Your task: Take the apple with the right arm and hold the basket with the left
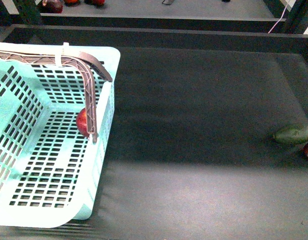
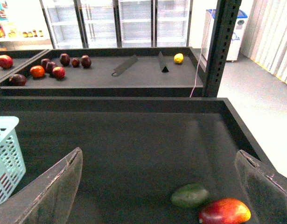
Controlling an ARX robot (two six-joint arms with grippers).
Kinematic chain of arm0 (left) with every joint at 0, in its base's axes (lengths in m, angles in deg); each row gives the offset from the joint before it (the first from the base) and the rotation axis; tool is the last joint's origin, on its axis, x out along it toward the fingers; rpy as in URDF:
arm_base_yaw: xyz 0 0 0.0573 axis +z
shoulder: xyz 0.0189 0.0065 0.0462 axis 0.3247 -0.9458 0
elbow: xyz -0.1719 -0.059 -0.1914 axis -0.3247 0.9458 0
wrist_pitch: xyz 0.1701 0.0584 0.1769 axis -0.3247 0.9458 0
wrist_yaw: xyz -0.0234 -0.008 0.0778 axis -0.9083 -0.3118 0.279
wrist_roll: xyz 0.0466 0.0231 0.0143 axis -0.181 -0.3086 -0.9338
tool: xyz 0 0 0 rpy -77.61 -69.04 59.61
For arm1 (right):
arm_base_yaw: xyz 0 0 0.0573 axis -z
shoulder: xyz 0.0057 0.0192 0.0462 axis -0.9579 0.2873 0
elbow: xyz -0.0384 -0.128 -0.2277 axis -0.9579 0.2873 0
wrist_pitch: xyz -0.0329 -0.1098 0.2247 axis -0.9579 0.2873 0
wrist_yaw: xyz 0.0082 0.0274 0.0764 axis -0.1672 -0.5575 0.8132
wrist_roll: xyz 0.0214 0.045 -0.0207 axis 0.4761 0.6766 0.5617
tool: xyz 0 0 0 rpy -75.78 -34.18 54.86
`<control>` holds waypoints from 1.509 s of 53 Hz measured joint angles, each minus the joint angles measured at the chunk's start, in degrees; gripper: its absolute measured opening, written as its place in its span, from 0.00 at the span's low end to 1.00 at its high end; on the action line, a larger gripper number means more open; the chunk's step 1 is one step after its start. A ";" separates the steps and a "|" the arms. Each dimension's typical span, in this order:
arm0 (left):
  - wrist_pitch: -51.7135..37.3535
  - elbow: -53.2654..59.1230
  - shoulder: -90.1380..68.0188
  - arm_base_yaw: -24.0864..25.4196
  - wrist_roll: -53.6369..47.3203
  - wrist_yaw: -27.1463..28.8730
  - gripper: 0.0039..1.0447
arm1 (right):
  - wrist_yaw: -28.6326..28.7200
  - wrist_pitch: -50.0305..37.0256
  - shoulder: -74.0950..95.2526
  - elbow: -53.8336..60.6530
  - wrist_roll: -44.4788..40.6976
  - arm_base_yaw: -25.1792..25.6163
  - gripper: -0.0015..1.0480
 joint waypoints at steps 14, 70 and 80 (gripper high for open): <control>11.28 0.00 10.84 0.00 -0.02 0.00 0.03 | 0.00 0.00 0.00 0.00 0.00 0.00 0.92; 11.45 0.00 11.15 0.00 -0.02 0.00 0.47 | 0.00 0.00 0.00 0.00 0.00 0.00 0.92; 11.45 0.00 11.15 0.00 -0.02 0.02 0.78 | 0.00 0.00 0.00 0.00 0.00 0.00 0.92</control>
